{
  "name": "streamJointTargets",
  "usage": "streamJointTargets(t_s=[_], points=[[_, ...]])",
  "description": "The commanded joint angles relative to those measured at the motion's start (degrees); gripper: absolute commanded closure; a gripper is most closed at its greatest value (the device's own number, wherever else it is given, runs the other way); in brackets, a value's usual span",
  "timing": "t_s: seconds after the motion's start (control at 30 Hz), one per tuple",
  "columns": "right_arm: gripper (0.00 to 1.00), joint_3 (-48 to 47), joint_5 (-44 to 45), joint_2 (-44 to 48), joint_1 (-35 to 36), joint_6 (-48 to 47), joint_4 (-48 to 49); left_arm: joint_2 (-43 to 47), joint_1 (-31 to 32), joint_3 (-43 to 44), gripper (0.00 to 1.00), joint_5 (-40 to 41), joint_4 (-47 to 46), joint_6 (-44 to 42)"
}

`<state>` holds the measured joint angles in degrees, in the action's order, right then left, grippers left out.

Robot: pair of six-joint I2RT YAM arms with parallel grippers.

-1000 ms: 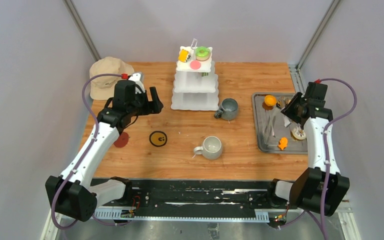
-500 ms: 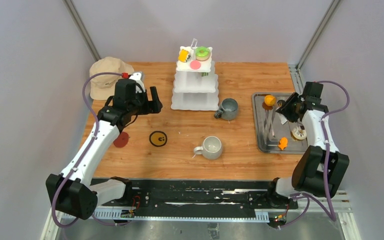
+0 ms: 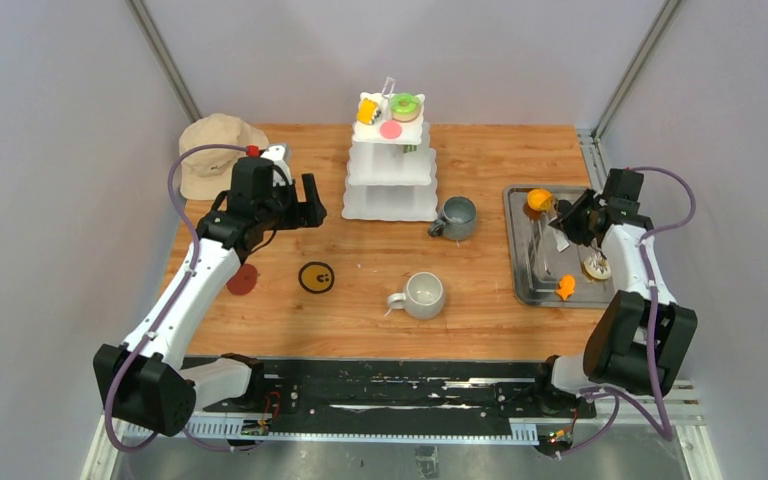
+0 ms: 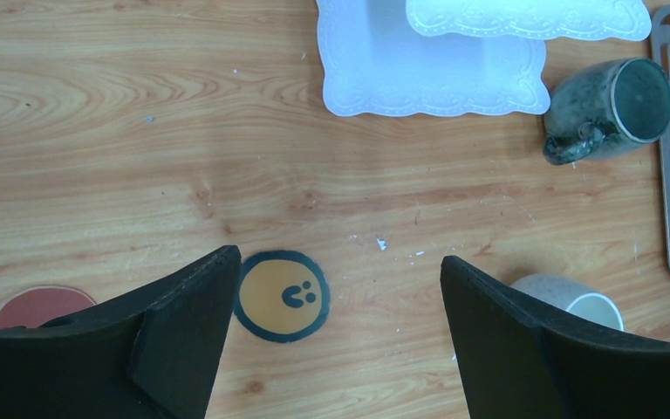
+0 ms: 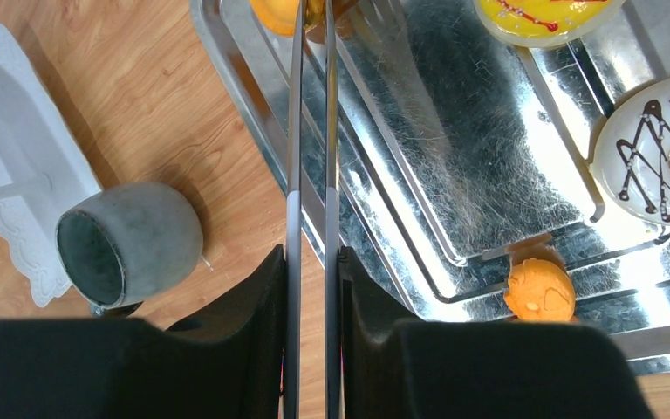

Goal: Serve the afternoon tea

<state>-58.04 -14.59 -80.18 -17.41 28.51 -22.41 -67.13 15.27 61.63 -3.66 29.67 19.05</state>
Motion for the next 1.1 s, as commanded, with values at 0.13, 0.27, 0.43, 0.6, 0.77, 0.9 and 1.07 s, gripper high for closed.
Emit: streamJointTargets(t_s=[0.13,0.27,0.43,0.6,0.77,0.9,1.07], points=[[0.99,0.76,2.07,7.05,-2.37,-0.11,-1.92,0.22,0.37,1.63,0.11,-0.73,-0.46,-0.45],[0.99,0.43,0.68,12.73,-2.39,-0.63,-4.66,0.65,0.38,1.56,0.11,-0.69,-0.27,-0.33],[1.0,-0.18,-6.87,18.98,-1.72,-1.23,-7.12,1.39,0.38,1.48,0.11,0.18,-0.01,-0.38],[0.99,-2.54,-14.64,22.08,2.42,-3.74,-11.1,1.91,0.38,1.65,0.11,0.86,0.45,-0.91],[0.99,-5.45,-17.63,21.97,13.83,-5.21,-13.21,2.11,0.38,2.13,0.11,1.78,1.34,-1.0],[0.99,-6.59,-16.05,20.84,24.21,-2.64,-10.25,2.85,0.33,1.71,0.11,1.92,1.35,-0.39],[0.99,-6.11,-14.87,17.98,32.18,5.18,-1.11,3.73,0.38,1.23,0.11,1.95,1.64,0.08]])
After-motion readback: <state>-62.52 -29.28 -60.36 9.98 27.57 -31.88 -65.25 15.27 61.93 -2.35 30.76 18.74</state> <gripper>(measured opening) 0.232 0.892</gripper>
